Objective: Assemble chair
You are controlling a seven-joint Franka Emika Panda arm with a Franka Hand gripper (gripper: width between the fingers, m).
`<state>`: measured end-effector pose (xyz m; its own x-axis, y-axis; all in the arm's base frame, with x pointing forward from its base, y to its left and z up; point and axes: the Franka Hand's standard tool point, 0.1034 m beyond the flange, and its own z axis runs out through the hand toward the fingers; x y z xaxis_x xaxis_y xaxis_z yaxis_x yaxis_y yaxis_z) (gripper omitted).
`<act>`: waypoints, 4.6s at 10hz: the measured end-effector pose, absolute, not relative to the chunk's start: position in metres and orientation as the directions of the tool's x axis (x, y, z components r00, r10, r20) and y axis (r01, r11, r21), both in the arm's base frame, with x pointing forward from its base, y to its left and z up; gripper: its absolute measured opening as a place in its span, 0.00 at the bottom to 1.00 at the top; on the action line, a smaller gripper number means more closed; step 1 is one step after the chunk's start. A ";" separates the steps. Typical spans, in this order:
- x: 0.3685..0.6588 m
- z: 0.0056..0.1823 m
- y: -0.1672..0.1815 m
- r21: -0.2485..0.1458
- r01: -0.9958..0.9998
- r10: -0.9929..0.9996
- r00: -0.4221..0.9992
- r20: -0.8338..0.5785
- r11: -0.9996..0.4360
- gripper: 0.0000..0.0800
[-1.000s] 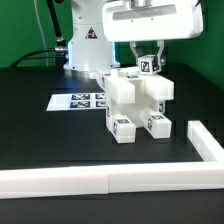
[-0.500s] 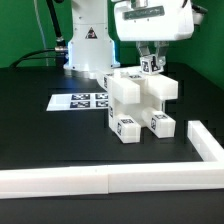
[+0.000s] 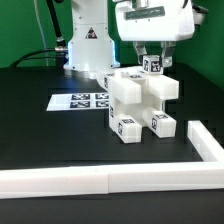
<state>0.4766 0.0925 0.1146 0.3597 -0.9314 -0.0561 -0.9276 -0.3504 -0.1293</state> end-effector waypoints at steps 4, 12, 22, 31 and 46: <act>0.478 0.116 0.094 -0.127 -0.721 -0.727 0.687 0.000 -0.681 0.81; 0.484 0.115 0.095 -0.042 -0.068 -0.071 0.993 0.095 -0.997 0.81; 0.482 0.114 0.093 -0.031 0.054 0.051 0.994 0.100 -0.998 0.36; 0.481 0.114 0.097 -0.103 -0.489 -0.495 0.867 0.053 -0.866 0.36; 0.479 0.113 0.106 -0.118 -0.965 -0.967 0.244 -0.077 -0.234 0.36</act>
Offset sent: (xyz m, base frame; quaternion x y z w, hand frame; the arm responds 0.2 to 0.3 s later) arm 0.0075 -0.0029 0.0020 -0.0202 0.0113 -0.2523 0.9674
